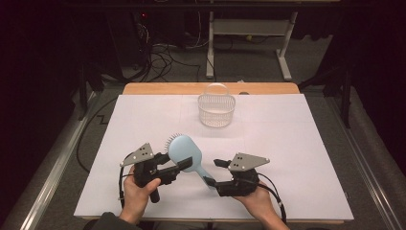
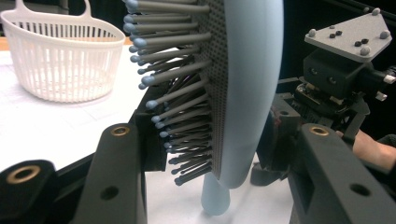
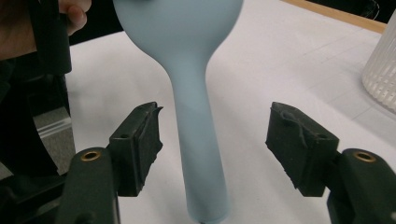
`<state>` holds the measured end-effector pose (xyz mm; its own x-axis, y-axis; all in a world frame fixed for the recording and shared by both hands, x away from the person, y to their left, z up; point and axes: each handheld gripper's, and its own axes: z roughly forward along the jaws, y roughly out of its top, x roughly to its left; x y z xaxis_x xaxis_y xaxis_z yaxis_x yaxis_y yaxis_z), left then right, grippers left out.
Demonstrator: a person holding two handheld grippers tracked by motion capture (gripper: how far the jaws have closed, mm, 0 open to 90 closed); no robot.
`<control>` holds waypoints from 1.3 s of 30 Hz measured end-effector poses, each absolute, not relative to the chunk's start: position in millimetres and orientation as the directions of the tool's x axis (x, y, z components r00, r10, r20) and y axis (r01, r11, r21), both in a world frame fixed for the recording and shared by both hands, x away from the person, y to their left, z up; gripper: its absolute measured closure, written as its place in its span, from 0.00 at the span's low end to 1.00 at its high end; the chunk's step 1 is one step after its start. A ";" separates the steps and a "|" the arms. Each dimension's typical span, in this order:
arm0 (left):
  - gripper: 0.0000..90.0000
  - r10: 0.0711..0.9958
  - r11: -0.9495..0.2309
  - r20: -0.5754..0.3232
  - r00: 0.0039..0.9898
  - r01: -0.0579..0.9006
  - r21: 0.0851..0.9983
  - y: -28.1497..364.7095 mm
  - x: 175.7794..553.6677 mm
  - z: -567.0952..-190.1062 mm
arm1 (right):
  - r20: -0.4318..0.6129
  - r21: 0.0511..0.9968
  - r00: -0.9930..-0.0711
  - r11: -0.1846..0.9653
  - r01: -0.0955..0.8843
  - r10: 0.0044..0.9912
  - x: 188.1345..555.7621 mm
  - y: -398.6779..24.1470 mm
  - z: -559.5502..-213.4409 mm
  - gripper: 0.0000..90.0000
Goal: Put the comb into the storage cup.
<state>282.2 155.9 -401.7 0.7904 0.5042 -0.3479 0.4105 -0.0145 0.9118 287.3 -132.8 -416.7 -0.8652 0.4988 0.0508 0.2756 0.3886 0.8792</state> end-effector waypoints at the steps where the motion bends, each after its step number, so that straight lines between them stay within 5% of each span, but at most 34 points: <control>1: 0.60 0.506 -0.013 -0.347 0.789 0.410 0.912 157.0 282.2 -401.1 | 0.055 0.881 -0.865 0.384 0.277 0.498 287.9 -134.4 -416.3 0.38; 39: 0.59 0.565 -0.010 -0.321 0.760 0.395 0.919 170.0 298.5 -386.3 | 0.093 0.919 -0.681 0.201 0.340 0.726 279.0 -275.4 -428.8 0.31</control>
